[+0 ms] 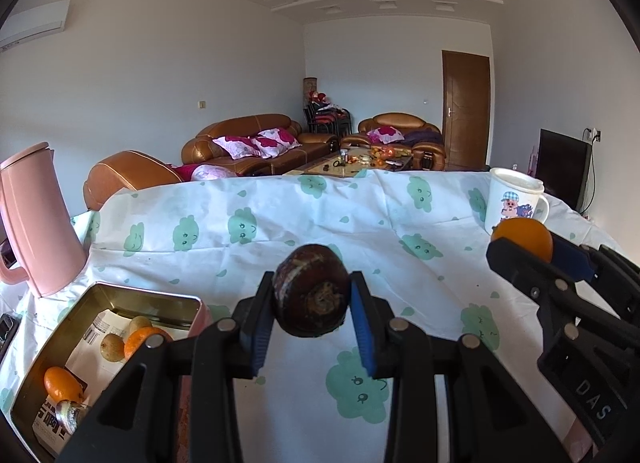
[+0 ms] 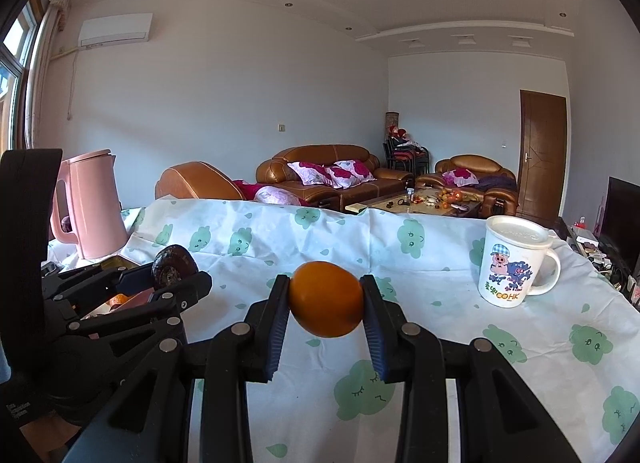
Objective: Organize fruits
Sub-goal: 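Carry the dark brown fruit with the left tool while the right tool carries the orange over the tin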
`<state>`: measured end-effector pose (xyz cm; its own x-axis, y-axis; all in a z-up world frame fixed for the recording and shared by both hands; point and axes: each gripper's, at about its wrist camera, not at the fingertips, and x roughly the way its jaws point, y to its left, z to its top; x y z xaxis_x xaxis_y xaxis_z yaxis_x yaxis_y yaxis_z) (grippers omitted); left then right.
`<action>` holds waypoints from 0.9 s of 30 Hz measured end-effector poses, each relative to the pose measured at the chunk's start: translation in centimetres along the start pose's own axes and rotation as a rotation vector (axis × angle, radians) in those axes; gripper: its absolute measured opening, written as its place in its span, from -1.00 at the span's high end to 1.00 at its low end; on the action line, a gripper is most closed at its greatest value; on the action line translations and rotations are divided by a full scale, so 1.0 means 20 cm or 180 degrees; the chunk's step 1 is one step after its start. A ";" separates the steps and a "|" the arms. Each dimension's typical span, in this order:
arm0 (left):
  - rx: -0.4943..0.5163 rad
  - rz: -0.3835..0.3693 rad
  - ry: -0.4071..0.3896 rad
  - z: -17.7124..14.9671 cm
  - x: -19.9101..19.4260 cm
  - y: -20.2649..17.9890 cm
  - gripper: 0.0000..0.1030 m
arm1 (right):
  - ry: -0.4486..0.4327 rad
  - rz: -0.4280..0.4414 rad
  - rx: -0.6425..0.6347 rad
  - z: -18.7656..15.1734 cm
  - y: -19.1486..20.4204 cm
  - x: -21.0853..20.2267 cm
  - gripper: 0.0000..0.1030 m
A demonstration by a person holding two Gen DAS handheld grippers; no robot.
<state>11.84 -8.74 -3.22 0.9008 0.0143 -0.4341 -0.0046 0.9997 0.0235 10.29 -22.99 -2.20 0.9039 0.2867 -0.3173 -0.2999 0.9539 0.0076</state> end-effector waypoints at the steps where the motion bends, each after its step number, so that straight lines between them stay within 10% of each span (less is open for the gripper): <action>1: 0.0000 -0.0005 0.0001 0.00 -0.01 0.00 0.28 | 0.0000 -0.0007 -0.0003 0.00 0.00 0.00 0.28; 27: -0.0081 -0.0089 0.0098 -0.08 -0.25 0.23 0.28 | 0.0210 0.0401 0.0104 0.03 0.24 -0.10 0.28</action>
<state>6.63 -4.23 -2.40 0.8869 -0.0134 -0.4618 0.0089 0.9999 -0.0118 7.33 -18.99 -1.00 0.8375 0.3989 -0.3736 -0.3986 0.9135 0.0817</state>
